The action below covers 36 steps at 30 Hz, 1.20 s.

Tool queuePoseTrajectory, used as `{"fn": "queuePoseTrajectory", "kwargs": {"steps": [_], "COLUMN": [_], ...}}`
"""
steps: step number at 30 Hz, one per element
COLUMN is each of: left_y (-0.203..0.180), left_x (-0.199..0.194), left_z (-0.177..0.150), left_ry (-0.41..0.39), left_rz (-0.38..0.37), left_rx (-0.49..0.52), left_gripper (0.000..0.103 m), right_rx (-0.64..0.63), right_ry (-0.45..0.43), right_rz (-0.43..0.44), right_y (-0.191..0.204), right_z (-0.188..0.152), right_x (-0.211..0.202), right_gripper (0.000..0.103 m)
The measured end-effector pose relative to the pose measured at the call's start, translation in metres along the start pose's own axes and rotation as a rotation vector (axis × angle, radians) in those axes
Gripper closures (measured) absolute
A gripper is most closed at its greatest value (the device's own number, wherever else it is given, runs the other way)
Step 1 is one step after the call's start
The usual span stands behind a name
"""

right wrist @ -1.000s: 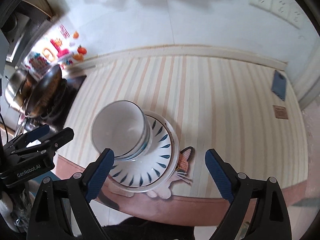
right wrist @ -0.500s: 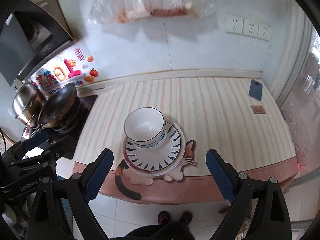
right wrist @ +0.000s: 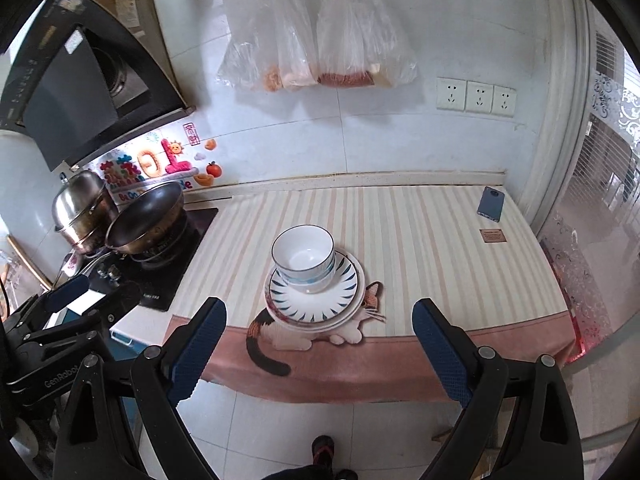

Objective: Organize plates and bowls

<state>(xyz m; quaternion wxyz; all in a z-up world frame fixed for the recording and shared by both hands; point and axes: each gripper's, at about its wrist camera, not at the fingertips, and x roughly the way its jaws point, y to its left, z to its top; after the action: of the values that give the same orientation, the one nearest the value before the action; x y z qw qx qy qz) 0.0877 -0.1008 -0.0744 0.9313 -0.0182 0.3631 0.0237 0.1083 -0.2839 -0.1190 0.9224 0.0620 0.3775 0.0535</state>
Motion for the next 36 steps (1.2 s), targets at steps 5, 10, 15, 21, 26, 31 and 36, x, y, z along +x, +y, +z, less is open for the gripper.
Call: {"fn": "queuePoseTrajectory", "kwargs": {"steps": [5,10,15,21,26,31,36], "left_y": [0.001,0.010,0.020,0.033,0.041,0.042,0.042], "left_x": [-0.028,-0.053,-0.071,-0.087,-0.096,-0.101,-0.104], "left_z": [-0.013,-0.025,-0.038,-0.050,-0.058,-0.063,-0.065], "left_ry": [-0.014,-0.033,-0.049,-0.056,-0.059,-0.061,-0.067], "left_rz": [0.011,0.016,0.015,0.013,0.012,0.006,0.001], "left_rx": [0.005,0.002,0.006,0.015,0.013,0.015,0.013], "left_gripper": [0.011,0.011,0.011,0.011,0.011,0.011,0.011], "right_rx": [-0.026,-0.030,-0.023,-0.014,-0.014,-0.019,-0.028], "right_ry": [-0.002,-0.028,-0.057,-0.069,-0.072,-0.070,-0.076], "right_rz": [0.012,0.006,0.002,-0.013,-0.019,-0.016,-0.016], "right_y": [0.001,0.004,0.012,0.027,0.038,0.044,0.049], "right_z": [-0.023,-0.041,-0.058,-0.075,-0.089,-0.098,-0.102], "right_x": [-0.036,-0.072,-0.100,-0.120,-0.131,-0.137,-0.141], "right_gripper": [0.007,0.006,0.006,0.006,0.006,0.006,0.006]}}
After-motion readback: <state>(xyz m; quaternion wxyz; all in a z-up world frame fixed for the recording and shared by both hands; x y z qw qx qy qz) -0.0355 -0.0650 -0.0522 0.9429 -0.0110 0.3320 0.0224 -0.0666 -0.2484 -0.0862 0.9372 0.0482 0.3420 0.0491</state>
